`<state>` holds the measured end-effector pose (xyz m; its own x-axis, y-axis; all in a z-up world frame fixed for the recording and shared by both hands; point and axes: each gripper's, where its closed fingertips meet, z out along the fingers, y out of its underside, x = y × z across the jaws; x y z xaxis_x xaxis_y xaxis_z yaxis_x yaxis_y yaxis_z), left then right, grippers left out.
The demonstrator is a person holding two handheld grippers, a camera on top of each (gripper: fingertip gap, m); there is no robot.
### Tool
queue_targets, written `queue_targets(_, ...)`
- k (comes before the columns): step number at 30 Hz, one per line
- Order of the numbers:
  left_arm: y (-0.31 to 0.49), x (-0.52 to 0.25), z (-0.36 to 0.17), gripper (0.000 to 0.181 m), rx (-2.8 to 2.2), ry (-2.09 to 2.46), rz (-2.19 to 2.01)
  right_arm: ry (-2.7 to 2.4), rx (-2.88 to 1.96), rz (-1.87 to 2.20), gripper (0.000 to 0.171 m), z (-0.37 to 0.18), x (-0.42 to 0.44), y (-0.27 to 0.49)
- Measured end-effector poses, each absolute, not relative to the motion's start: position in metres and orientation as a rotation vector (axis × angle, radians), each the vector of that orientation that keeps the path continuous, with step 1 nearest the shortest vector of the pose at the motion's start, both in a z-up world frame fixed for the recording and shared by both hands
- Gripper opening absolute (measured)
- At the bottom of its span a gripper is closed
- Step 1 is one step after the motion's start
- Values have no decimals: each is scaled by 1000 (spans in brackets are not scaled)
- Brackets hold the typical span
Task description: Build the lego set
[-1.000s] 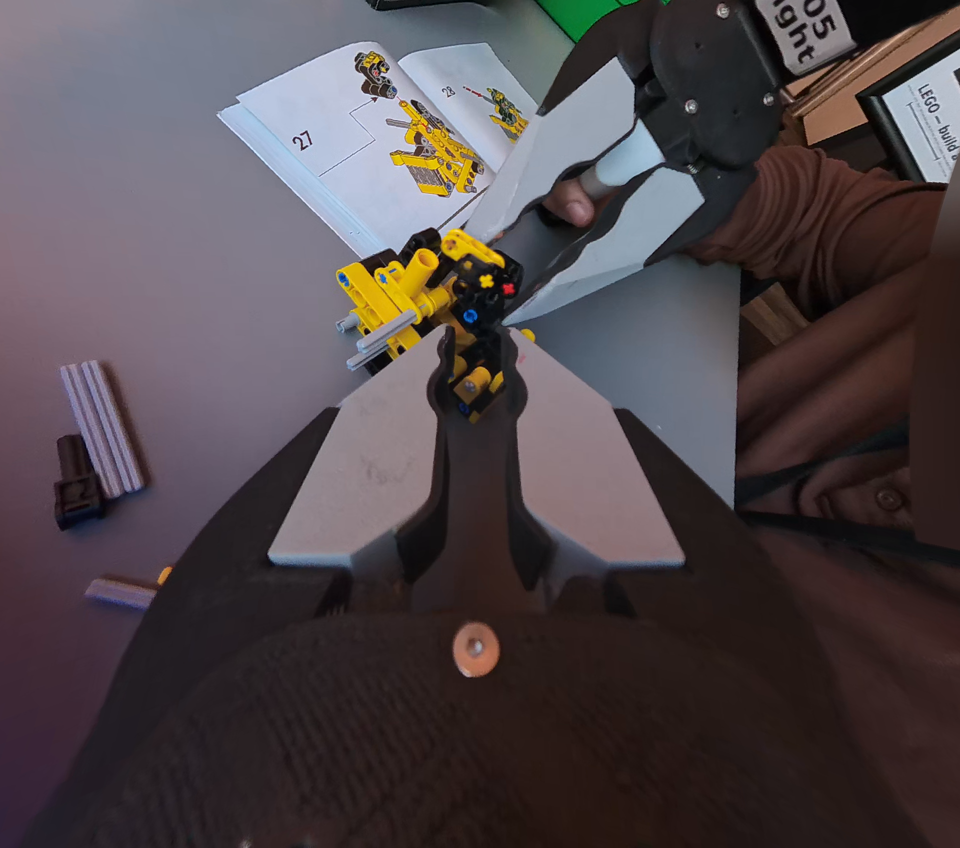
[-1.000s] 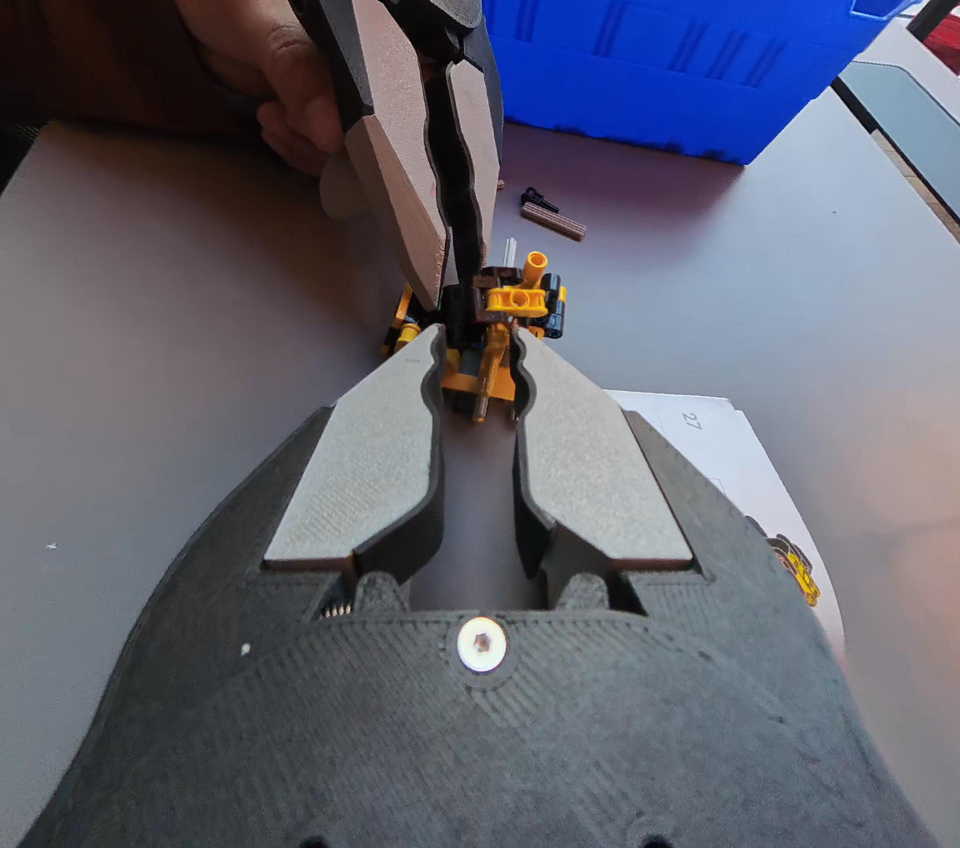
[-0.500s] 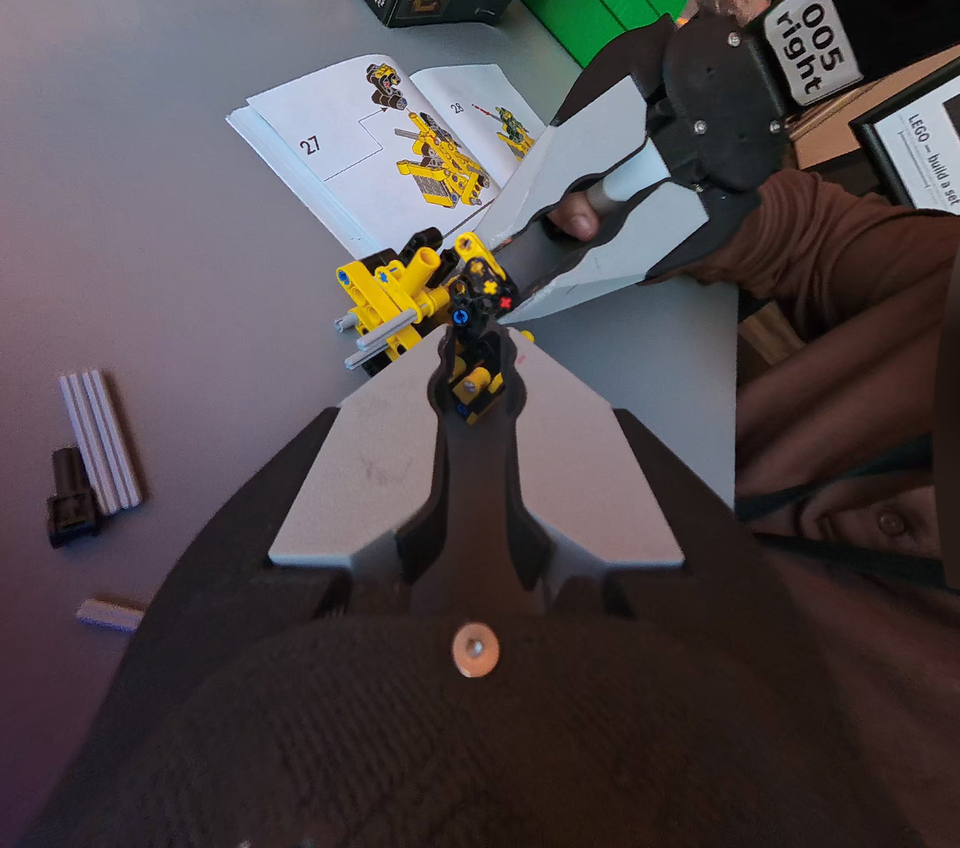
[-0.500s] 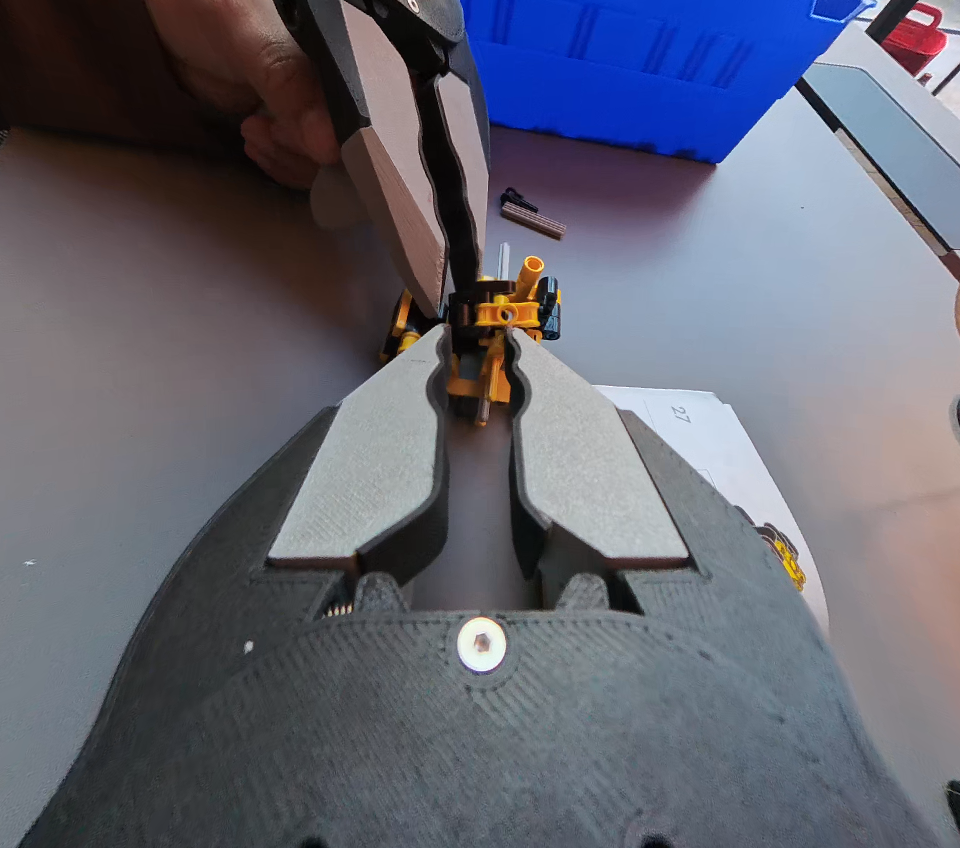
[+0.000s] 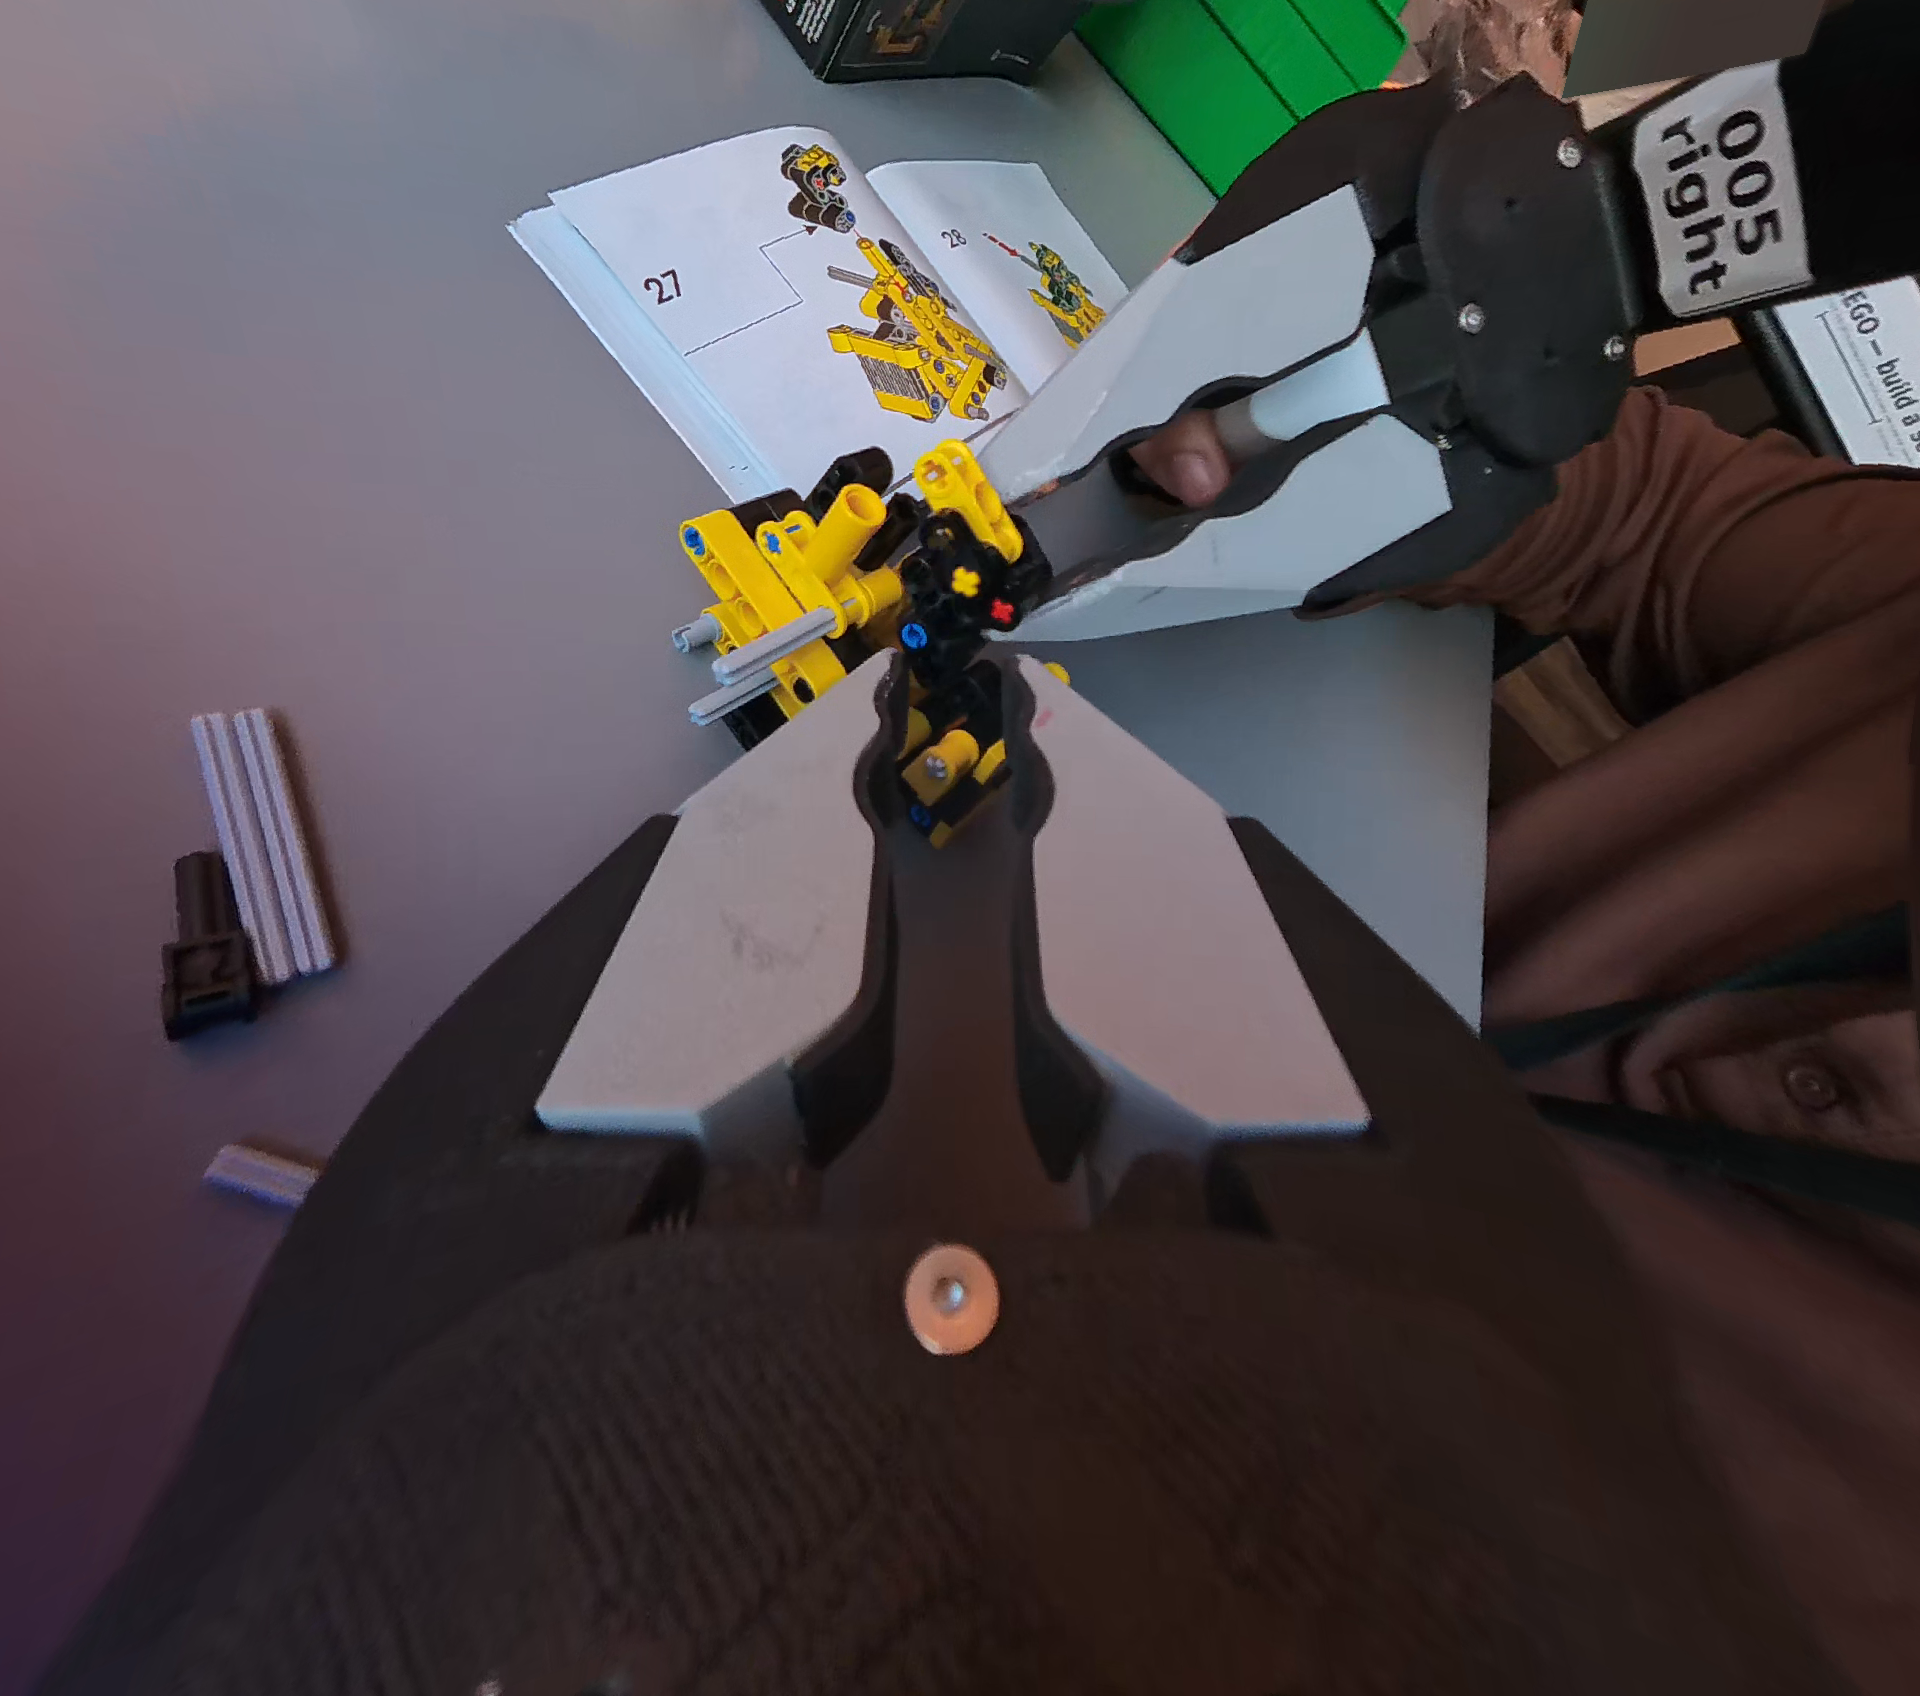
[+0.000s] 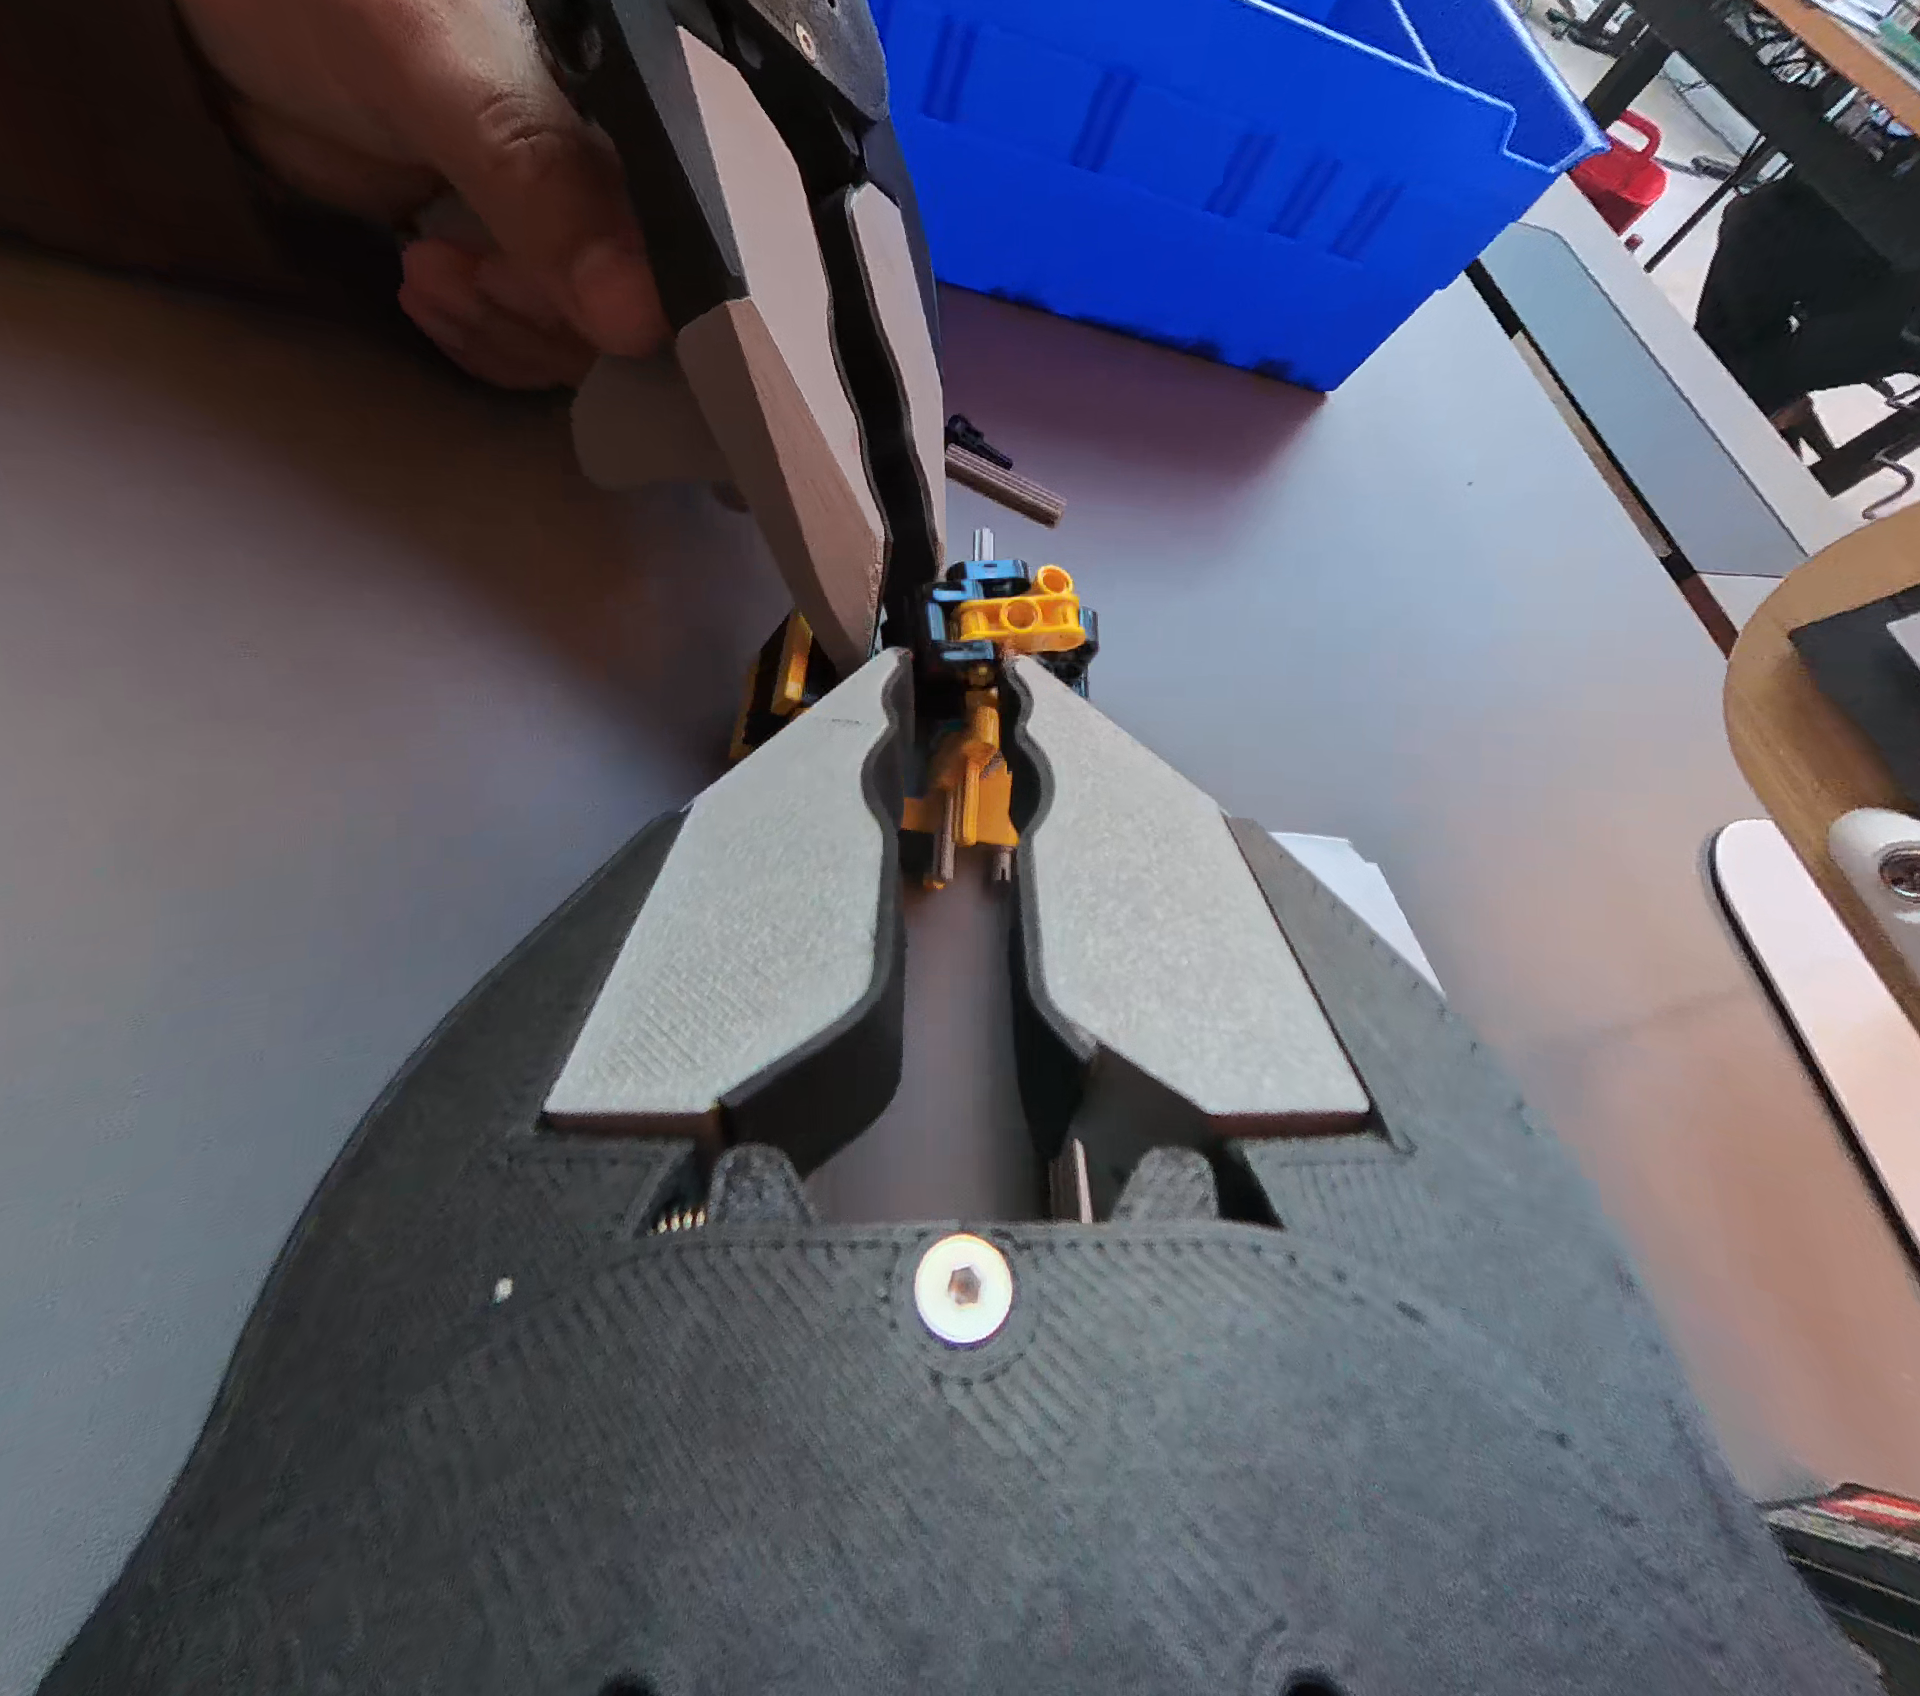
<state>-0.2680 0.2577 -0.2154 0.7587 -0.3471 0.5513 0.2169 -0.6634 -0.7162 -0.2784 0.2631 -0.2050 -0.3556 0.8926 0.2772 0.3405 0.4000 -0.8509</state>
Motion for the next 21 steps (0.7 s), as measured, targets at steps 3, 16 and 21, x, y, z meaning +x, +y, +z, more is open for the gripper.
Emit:
queue_targets(3, 257, -270, -215, 16, -2130, 91, -861, -1885, -1086, 901, 13, -207, -279, 266)
queue_targets(16, 262, -290, -198, 27, -2112, 196, -601, -1865, -1128, 838, 12, -208, -277, 273)
queue_targets(21, 271, -289, -201, 47, -2132, 301, -487, -1859, -1138, 828, 13, -209, -276, 275)
